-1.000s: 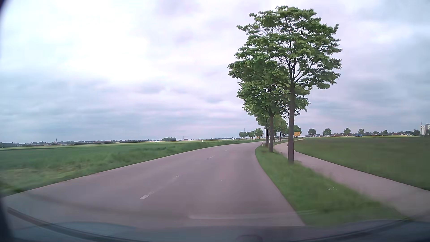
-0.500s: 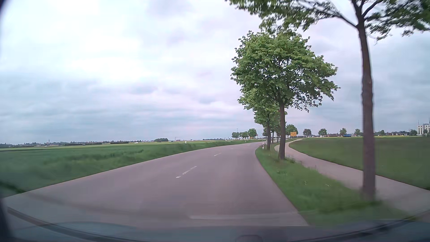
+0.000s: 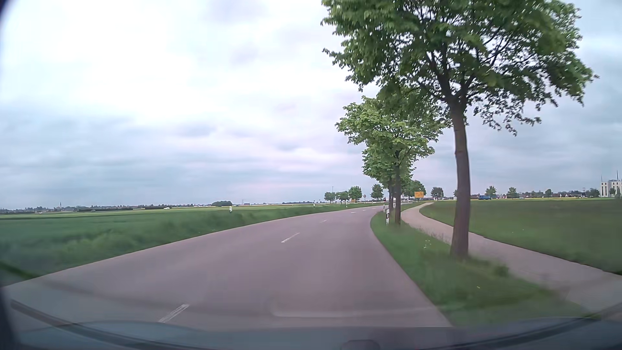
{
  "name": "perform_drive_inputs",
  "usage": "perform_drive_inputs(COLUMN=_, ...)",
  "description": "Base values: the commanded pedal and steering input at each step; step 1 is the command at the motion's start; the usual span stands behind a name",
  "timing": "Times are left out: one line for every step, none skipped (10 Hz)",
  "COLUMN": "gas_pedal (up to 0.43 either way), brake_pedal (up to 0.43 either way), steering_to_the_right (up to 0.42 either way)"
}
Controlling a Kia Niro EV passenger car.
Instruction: Follow the waypoints while adhering to traffic rules and regulations
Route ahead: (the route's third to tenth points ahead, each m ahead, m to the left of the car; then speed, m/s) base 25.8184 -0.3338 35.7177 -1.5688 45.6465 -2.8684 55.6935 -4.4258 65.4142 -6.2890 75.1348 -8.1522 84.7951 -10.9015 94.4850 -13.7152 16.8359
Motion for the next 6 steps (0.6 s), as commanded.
perform_drive_inputs(gas_pedal=0.15, brake_pedal=0.0, steering_to_the_right=0.017)
perform_drive_inputs(gas_pedal=0.15, brake_pedal=0.0, steering_to_the_right=0.017)
perform_drive_inputs(gas_pedal=0.15, brake_pedal=0.0, steering_to_the_right=0.017)
perform_drive_inputs(gas_pedal=0.15, brake_pedal=0.0, steering_to_the_right=0.017)
perform_drive_inputs(gas_pedal=0.15, brake_pedal=0.0, steering_to_the_right=0.017)
perform_drive_inputs(gas_pedal=0.15, brake_pedal=0.0, steering_to_the_right=0.017)
